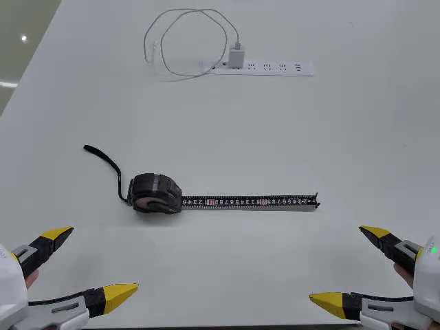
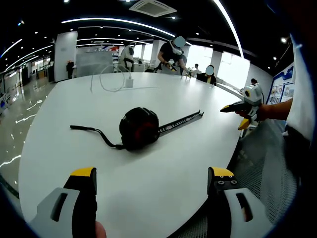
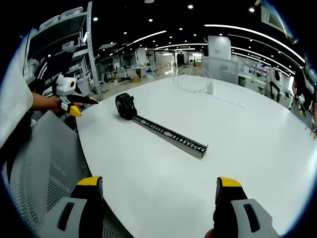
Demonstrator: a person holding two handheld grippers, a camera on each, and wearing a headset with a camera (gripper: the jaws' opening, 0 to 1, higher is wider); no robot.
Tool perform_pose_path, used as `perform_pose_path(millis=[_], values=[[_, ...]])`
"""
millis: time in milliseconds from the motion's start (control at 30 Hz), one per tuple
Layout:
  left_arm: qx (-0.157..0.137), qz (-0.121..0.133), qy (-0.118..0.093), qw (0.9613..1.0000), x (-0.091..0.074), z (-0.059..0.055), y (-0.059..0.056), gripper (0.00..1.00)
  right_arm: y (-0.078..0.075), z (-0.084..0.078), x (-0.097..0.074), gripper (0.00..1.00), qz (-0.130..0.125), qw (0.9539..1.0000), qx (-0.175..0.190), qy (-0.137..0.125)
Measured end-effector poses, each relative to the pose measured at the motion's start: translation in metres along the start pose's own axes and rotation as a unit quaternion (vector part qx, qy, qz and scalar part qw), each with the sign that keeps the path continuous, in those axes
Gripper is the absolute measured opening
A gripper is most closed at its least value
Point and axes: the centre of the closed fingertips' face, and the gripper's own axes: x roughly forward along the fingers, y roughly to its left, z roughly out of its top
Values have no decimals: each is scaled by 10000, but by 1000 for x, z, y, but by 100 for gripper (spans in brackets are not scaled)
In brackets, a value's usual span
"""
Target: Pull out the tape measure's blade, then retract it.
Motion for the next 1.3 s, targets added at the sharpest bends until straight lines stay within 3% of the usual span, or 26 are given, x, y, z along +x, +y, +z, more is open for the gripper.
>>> perform_pose_path(millis=[600,1300], values=[[54,-181,2,9998,24,10,-9,89,-4,6,7,91,109,9999,-87,-11],[80,-278,13,9996,49,20,-3,89,-17,13,18,90,184,9995,-257,24]])
